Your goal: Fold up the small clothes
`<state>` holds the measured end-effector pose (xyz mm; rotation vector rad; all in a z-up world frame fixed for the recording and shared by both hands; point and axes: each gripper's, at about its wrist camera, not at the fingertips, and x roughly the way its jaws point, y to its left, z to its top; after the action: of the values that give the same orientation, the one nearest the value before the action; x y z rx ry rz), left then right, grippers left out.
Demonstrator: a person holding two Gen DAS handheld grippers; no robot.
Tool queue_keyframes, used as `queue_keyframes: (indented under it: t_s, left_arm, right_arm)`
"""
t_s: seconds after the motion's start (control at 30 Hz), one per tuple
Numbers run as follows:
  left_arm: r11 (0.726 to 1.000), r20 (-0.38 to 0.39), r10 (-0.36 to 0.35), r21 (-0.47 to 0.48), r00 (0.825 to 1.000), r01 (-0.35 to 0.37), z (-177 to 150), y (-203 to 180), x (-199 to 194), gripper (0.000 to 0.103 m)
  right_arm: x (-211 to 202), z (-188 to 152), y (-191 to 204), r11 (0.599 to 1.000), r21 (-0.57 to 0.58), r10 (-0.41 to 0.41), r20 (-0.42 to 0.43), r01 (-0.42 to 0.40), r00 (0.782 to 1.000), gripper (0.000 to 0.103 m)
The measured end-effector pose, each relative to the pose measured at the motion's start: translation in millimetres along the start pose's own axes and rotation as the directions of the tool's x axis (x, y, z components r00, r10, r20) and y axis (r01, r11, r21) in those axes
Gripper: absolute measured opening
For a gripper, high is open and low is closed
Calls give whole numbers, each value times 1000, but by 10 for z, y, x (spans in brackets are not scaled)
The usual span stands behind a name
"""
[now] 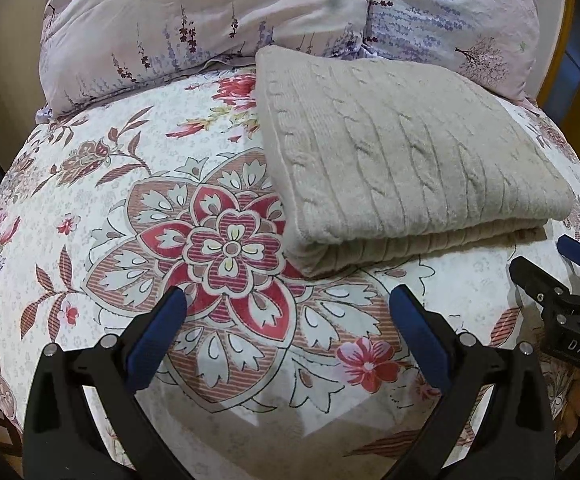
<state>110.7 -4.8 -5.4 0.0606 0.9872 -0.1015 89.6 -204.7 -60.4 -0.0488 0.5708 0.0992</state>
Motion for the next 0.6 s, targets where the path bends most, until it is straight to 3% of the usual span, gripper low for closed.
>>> queue_keyframes:
  t_s: [0.6]
  left_arm:
    - [1000, 0, -1, 2, 1000, 1, 3, 0, -2, 101]
  right_arm:
    - [4, -13, -6, 1000, 0, 1, 7, -1, 1000, 102]
